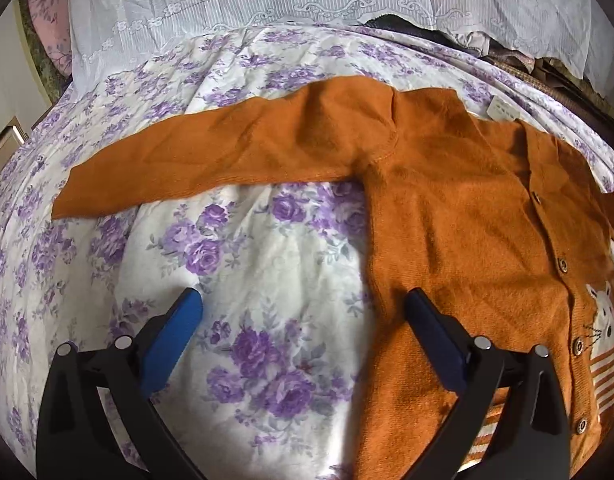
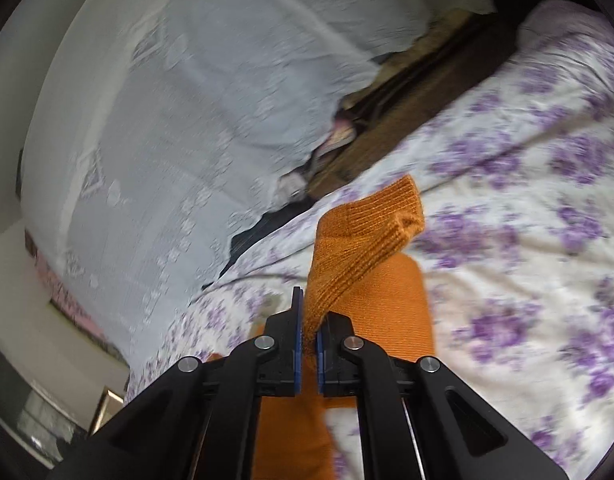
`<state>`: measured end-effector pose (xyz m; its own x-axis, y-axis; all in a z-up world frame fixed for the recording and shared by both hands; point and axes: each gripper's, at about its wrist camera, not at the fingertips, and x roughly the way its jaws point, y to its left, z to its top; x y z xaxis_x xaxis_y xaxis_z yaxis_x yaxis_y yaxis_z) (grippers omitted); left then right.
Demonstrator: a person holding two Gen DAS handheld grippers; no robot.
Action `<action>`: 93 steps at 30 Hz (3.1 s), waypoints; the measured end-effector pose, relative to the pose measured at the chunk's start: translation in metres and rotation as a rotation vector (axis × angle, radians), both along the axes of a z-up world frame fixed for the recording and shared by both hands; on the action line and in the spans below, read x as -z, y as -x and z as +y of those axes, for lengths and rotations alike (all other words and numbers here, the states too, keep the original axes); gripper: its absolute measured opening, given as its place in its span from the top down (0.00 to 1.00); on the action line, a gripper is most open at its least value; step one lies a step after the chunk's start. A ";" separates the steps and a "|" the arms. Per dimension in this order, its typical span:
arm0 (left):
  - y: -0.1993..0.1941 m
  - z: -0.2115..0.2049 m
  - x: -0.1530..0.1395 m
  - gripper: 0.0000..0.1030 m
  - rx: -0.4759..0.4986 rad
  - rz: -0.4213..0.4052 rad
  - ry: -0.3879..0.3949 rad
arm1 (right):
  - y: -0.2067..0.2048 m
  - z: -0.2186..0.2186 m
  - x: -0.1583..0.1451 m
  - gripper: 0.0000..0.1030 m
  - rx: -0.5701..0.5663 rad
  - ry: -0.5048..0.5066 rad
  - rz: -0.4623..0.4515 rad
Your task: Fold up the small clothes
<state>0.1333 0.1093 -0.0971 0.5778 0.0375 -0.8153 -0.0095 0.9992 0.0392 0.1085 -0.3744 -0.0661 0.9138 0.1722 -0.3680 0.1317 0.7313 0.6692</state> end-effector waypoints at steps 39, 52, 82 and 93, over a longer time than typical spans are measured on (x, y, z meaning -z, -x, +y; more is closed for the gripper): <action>-0.007 0.001 0.004 0.04 -0.024 0.018 0.061 | -0.104 0.246 0.054 0.78 -0.495 0.381 0.316; -0.004 0.012 -0.006 0.04 0.005 0.005 0.122 | -0.048 0.201 -0.013 0.51 -0.419 0.563 0.142; -0.088 -0.104 0.012 0.04 0.185 0.053 0.044 | -0.058 0.118 0.046 0.79 -0.397 0.468 0.311; -0.055 -0.025 -0.027 0.04 0.059 -0.028 0.109 | -0.032 0.116 0.031 0.50 -0.351 0.501 0.217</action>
